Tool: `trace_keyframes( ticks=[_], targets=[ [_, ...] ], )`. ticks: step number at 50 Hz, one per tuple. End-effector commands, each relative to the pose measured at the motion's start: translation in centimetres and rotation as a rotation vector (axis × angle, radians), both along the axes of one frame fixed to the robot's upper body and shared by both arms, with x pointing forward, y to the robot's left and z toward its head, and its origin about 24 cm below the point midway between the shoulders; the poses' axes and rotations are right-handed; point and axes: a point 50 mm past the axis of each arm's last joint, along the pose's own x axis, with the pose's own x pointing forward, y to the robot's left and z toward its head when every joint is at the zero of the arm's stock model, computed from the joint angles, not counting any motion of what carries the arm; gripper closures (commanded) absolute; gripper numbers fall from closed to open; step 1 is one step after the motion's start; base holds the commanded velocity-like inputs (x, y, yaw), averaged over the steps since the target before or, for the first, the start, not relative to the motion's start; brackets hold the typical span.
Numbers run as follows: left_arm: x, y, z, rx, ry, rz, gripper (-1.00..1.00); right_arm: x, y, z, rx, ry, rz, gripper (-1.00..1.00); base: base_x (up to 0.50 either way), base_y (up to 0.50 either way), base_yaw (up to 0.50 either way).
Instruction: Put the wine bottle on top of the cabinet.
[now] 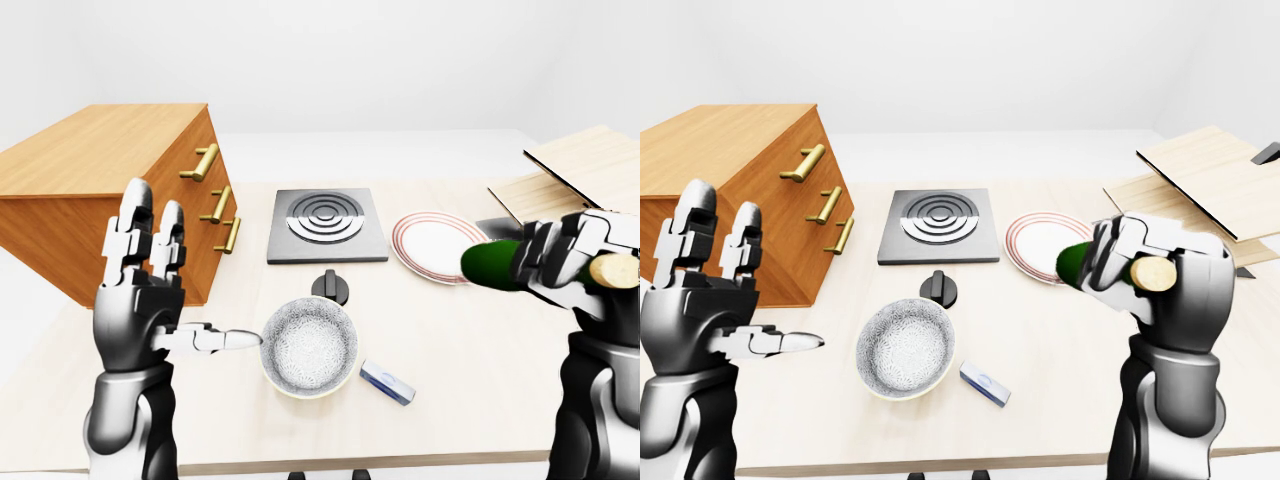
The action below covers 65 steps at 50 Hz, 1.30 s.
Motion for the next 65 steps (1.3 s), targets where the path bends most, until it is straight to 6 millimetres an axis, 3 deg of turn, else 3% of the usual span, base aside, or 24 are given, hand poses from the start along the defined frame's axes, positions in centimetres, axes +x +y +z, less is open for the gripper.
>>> trace_keyframes(
  ticks=[1,10,18,19,21,22,25,34,50,65],
  targets=[
    [0.0,0.1,0.0,0.004,0.001,0.004,-1.0,-2.7,2.3,5.2,-0.069,-0.311,0.097,1.0,0.0,0.0,0.0],
    [1.5,0.2,-1.6,0.002,0.079,0.012,-1.0,-2.5,3.8,6.7,-0.05,-0.408,0.168,1.0,0.0,0.0,0.0],
    [2.0,-0.3,-0.5,0.018,0.036,0.01,-1.0,-2.1,4.7,7.2,-0.035,-0.436,0.212,1.0,0.0,0.0,0.0],
    [1.8,-0.4,0.7,0.024,-0.021,0.009,-1.0,-2.1,4.8,7.3,-0.035,-0.445,0.217,1.0,0.0,0.0,0.0],
    [2.1,-0.8,0.9,0.032,-0.031,0.003,-1.0,-2.1,5.0,7.6,-0.031,-0.463,0.23,1.0,0.0,0.0,0.0],
    [2.7,-0.9,-0.1,0.033,0.021,-0.003,-1.0,-2.1,5.2,7.7,-0.031,-0.467,0.236,1.0,0.0,0.0,0.0],
    [3.0,-1.2,1.3,0.038,-0.041,-0.005,-1.0,-2.0,5.5,7.9,-0.024,-0.479,0.251,1.0,0.0,0.0,0.0],
    [5.0,-2.2,2.0,0.039,-0.055,-0.007,-1.0,-2.5,6.5,8.7,-0.015,-0.544,0.298,1.0,0.0,0.0,0.0],
    [6.6,-5.0,1.3,0.084,-0.014,-0.046,-1.0,-1.7,8.4,8.7,0.009,-0.533,0.361,1.0,0.0,0.0,0.0],
    [8.1,-5.9,2.1,0.116,-0.025,-0.027,-1.0,-0.1,10.9,8.2,0.01,-0.464,0.421,1.0,0.0,0.0,0.0]
  ],
)
